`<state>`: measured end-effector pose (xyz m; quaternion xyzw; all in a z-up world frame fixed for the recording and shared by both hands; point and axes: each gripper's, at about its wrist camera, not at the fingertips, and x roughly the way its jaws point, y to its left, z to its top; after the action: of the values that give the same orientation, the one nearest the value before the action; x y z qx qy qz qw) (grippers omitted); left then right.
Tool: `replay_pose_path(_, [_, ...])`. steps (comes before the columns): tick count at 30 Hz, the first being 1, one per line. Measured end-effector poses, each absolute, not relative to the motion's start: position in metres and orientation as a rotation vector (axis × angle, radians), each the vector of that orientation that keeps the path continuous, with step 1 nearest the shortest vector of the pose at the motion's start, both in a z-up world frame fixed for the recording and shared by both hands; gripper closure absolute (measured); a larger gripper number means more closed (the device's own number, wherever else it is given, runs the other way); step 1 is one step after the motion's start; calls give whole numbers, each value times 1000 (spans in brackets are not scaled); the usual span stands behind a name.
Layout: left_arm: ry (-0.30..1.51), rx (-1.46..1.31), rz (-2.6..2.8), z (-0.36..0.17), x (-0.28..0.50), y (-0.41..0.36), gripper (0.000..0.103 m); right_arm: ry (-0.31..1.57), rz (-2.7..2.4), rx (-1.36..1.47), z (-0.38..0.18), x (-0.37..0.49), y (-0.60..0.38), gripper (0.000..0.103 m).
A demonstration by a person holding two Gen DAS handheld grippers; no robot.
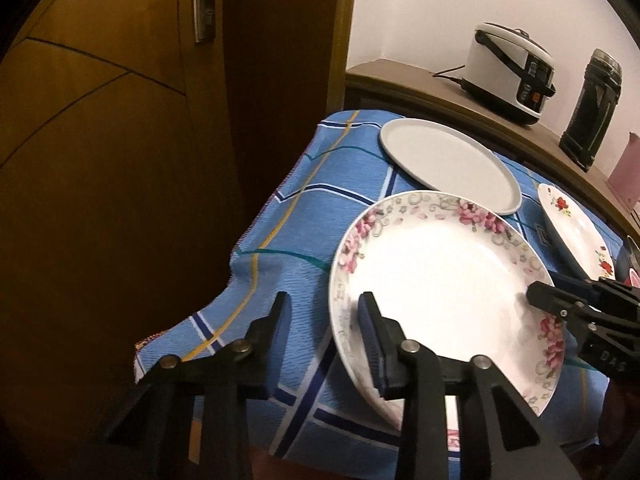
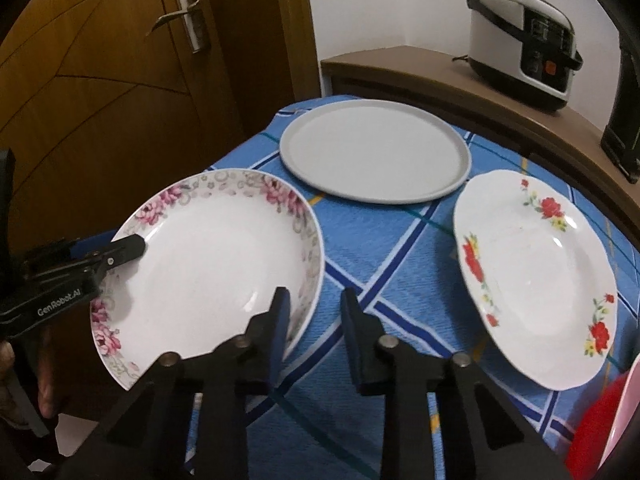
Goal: Organize plates and bowls
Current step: 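Move the left tool to the pink-floral bowl rim and close on it, then lift the pink-floral bowl with the left tool toward the grey plate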
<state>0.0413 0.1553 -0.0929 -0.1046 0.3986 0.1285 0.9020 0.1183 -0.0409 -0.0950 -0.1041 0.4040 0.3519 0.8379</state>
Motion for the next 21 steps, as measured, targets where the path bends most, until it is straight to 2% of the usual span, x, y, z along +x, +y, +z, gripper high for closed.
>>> replay_pose_path(2, [826, -211, 258, -94, 43, 152, 70, 857, 751, -224, -95, 118, -39, 84])
replay_pose_path(5, [823, -204, 238, -95, 45, 148, 74, 858, 753, -229, -96, 117, -38, 85])
replay_pose_path(9, [816, -203, 230, -96, 46, 147, 74, 861, 757, -220, -96, 118, -39, 85])
replay_pose_path(11, [813, -201, 221, -96, 46, 147, 77, 857, 761, -225, -96, 117, -37, 88])
replay_pose_path(21, [791, -173, 233, -95, 47, 146, 82, 831, 735, -260, -95, 110, -36, 88])
